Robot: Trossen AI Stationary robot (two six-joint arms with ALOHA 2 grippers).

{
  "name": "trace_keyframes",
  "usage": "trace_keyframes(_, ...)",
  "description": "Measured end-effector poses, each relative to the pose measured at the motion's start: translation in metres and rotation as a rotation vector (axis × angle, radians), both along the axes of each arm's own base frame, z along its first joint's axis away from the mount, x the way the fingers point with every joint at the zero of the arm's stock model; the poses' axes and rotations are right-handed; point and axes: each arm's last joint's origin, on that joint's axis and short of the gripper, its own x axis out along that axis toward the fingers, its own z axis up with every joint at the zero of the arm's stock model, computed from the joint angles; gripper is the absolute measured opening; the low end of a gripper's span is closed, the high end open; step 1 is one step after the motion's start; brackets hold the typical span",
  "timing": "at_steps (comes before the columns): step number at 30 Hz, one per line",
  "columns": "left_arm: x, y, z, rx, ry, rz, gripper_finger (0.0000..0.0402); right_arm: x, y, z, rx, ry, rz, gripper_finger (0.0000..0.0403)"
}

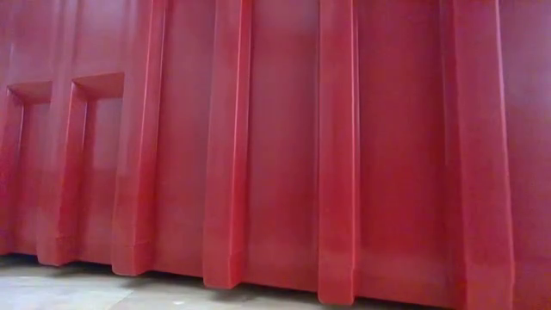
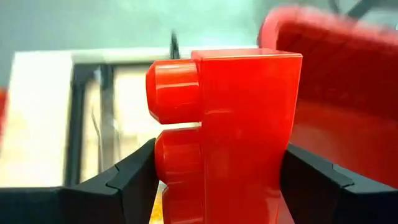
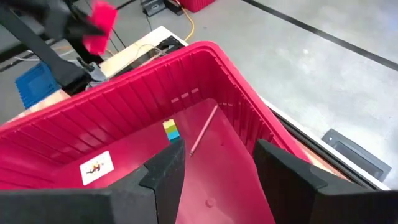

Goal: Sort blocks
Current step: Remove the orange block from the bin, then remove the green block from the bin

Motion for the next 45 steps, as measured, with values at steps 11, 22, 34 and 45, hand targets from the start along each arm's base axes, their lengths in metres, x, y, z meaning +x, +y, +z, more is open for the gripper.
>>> trace_keyframes(11, -0.010, 0.006, -0.102, -0.316, 0.210, 0.134, 0.0268, 0.007, 0.000, 0.001, 0.030, -0.050, 0.001, 0.0186)
trace_keyframes(22, -0.003, 0.014, -0.111, -0.324, 0.144, 0.108, 0.0391, 0.007, 0.000, 0.001, 0.032, -0.047, 0.004, 0.0186)
trace_keyframes(34, 0.040, 0.032, 0.006, 0.024, -0.014, -0.463, 0.0391, 0.007, 0.000, 0.001, 0.032, -0.045, 0.004, 0.0186)
trace_keyframes(45, 0.146, 0.060, -0.036, -0.104, 0.734, -1.403, 0.0392, 0.007, 0.000, 0.001, 0.070, -0.070, -0.029, 0.0186)
